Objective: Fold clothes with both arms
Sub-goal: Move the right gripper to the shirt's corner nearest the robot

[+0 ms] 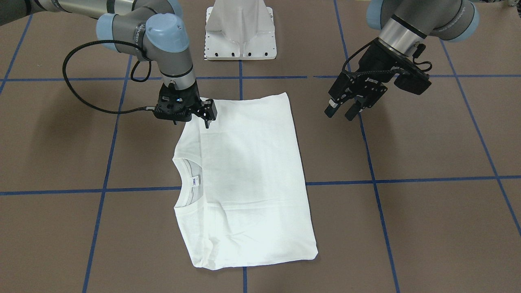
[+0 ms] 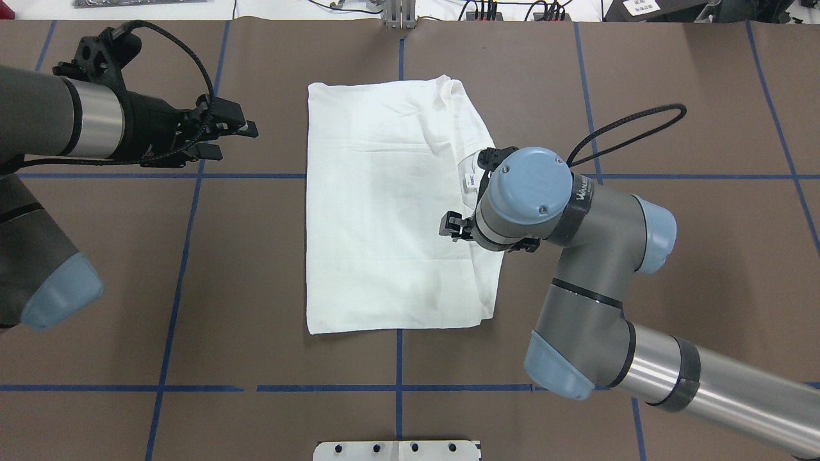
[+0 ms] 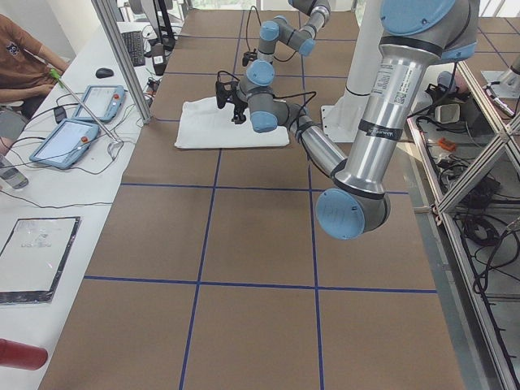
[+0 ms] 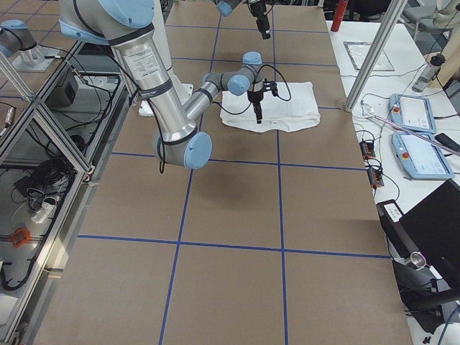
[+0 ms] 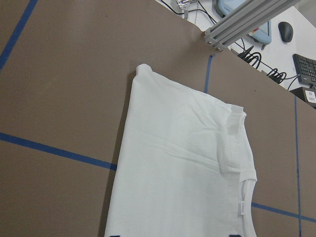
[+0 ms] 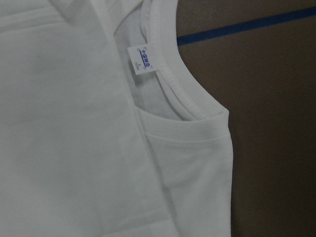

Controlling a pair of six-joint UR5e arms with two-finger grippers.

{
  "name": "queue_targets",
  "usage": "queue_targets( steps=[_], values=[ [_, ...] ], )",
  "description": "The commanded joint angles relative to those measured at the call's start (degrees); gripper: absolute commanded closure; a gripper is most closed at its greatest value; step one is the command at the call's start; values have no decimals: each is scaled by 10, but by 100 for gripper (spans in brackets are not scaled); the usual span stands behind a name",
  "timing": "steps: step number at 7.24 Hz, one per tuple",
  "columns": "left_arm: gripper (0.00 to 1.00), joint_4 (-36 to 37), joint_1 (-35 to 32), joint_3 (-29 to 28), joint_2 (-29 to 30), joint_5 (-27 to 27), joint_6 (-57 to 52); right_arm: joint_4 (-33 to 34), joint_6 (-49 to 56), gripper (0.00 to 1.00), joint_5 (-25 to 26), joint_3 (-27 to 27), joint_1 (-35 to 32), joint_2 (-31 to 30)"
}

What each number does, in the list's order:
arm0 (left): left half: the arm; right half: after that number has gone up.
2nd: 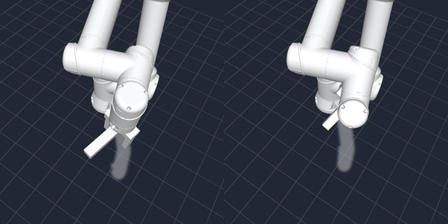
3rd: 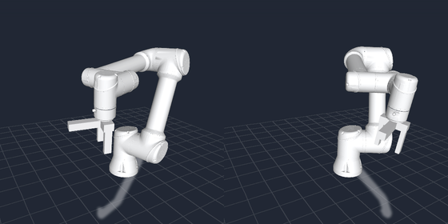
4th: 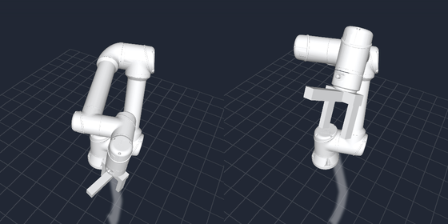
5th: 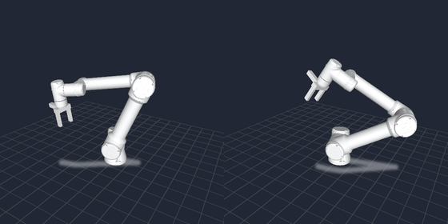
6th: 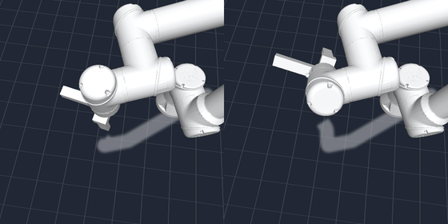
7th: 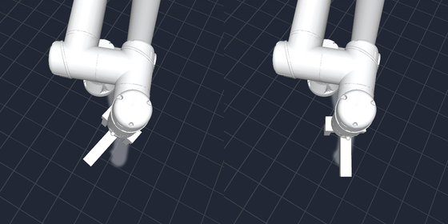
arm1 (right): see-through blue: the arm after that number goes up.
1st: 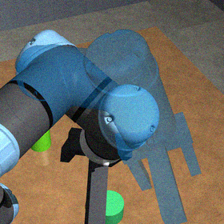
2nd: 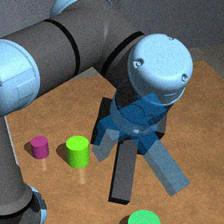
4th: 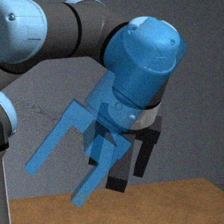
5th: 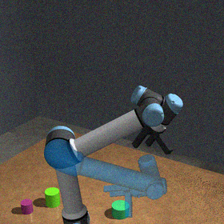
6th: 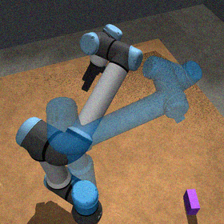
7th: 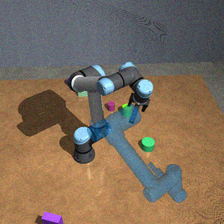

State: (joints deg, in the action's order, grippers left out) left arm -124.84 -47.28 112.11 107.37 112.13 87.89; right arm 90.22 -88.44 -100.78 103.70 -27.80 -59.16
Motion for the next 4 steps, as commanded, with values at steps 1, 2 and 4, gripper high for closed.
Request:
queue_targets(
  steps=[1,2,4],
  values=[
    [21,-1,0,0,0,-1,0,-2,-267,1,69,35,67,-26],
    [21,-1,2,-3,0,-1,-1,-2,-337,1,94,34,92,-29],
    [21,-1,3,-1,1,-1,0,-2,-355,2,100,34,112,-46]
  ],
)
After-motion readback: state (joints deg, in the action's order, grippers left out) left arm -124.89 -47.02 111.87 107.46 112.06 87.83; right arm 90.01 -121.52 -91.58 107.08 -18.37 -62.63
